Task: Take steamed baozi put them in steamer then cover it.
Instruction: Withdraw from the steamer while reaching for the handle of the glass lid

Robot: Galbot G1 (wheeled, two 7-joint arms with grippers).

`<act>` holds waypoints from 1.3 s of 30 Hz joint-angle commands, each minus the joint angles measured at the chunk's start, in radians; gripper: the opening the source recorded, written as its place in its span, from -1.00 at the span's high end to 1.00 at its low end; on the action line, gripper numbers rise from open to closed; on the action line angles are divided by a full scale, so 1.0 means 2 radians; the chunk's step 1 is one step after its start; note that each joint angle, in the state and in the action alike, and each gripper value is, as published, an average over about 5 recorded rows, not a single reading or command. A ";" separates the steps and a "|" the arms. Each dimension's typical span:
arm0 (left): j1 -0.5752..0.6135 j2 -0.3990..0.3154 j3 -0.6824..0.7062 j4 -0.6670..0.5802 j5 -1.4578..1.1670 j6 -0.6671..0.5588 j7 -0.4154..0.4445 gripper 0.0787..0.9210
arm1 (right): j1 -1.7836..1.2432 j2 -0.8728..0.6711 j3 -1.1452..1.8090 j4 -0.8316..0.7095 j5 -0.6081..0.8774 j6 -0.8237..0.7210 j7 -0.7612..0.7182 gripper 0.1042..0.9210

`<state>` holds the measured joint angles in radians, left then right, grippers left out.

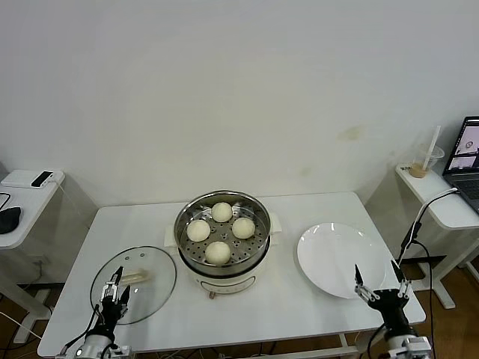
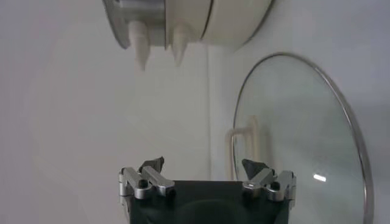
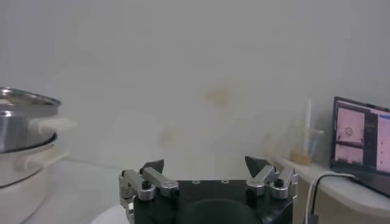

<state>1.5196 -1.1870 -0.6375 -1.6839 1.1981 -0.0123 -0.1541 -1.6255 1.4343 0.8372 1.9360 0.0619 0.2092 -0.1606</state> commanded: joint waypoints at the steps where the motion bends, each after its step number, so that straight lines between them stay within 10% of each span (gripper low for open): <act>1: -0.049 0.005 0.011 0.044 0.002 0.000 0.000 -0.77 | -0.019 0.015 0.007 0.000 -0.026 0.010 -0.004 -0.76; 27: -0.127 -0.007 0.023 0.128 -0.003 0.005 -0.023 -0.76 | -0.025 0.026 -0.008 -0.015 -0.067 0.029 -0.008 -0.76; 39: -0.115 -0.009 0.016 0.128 -0.005 0.003 -0.034 -0.04 | -0.018 0.025 -0.018 -0.011 -0.066 0.023 -0.011 -0.76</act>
<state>1.2943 -1.2054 -0.6025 -1.4416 1.1905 -0.0058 -0.2059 -1.6648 1.4843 0.8079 1.9129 -0.0624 0.2575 -0.1801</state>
